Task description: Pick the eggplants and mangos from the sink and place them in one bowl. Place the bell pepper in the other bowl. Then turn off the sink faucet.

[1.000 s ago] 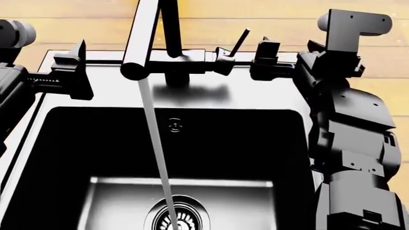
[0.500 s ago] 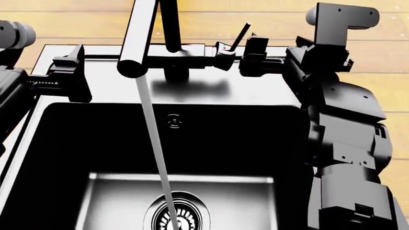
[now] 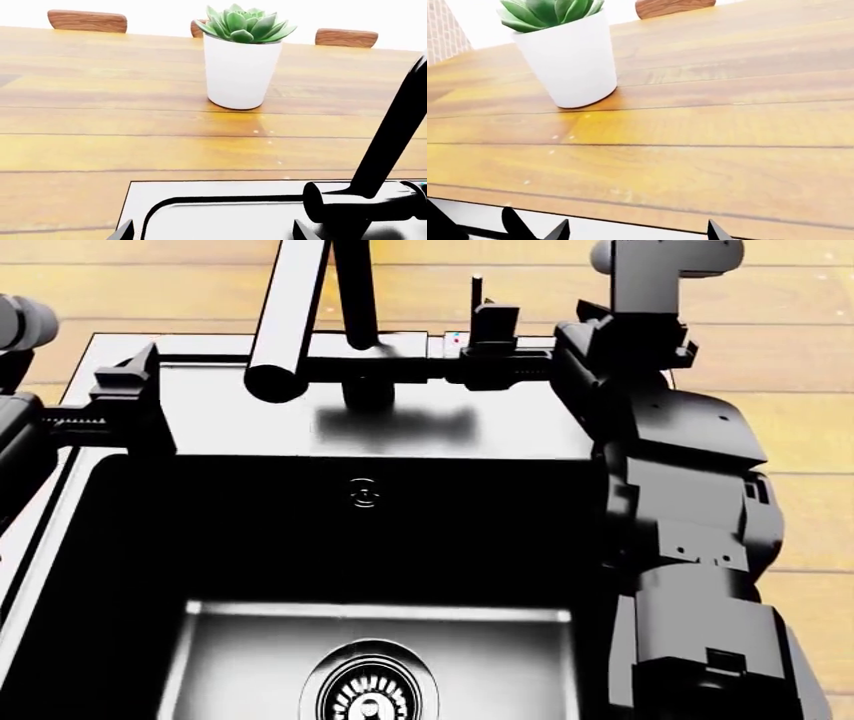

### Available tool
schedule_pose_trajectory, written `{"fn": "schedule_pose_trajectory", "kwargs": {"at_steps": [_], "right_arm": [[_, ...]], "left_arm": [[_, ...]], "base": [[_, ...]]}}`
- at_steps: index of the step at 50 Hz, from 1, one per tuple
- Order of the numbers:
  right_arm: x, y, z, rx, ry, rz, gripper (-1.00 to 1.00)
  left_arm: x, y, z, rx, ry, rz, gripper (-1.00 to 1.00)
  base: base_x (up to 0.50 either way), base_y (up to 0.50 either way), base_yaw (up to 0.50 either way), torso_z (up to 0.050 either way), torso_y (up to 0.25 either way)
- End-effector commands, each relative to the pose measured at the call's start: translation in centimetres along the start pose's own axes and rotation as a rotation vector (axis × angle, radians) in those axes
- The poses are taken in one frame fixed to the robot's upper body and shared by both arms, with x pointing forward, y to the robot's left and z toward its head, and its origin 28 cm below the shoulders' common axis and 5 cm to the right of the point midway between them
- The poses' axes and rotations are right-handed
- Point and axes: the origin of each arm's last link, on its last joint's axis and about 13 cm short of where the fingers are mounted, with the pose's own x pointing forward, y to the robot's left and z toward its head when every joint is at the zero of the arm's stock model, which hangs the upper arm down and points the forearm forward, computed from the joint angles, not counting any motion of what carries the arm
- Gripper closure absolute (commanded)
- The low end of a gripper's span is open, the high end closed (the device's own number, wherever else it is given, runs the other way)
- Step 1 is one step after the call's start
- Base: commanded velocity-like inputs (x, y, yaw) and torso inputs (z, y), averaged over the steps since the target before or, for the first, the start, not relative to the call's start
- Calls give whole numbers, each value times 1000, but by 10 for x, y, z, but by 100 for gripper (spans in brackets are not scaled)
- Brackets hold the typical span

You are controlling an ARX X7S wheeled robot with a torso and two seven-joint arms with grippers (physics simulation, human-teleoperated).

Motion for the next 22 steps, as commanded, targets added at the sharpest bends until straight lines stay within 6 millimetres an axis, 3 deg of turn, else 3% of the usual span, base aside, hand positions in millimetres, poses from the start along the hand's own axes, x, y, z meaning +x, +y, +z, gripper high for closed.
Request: {"fn": "schedule_pose_trajectory", "kwargs": {"at_steps": [1, 13, 22], "right_arm": [[5, 12, -4, -1, 26, 51, -100], [3, 8, -5, 1, 24, 34, -100], [-8, -18, -3, -3, 10, -67, -100]], "left_arm": [[0, 3, -2, 0, 0, 10, -100], [0, 2, 0, 3, -4, 1, -100], [-3, -6, -1, -2, -2, -34, -100]], "base": [[0, 0, 0, 0, 0], [0, 0, 0, 0, 0], [0, 0, 0, 0, 0]]}}
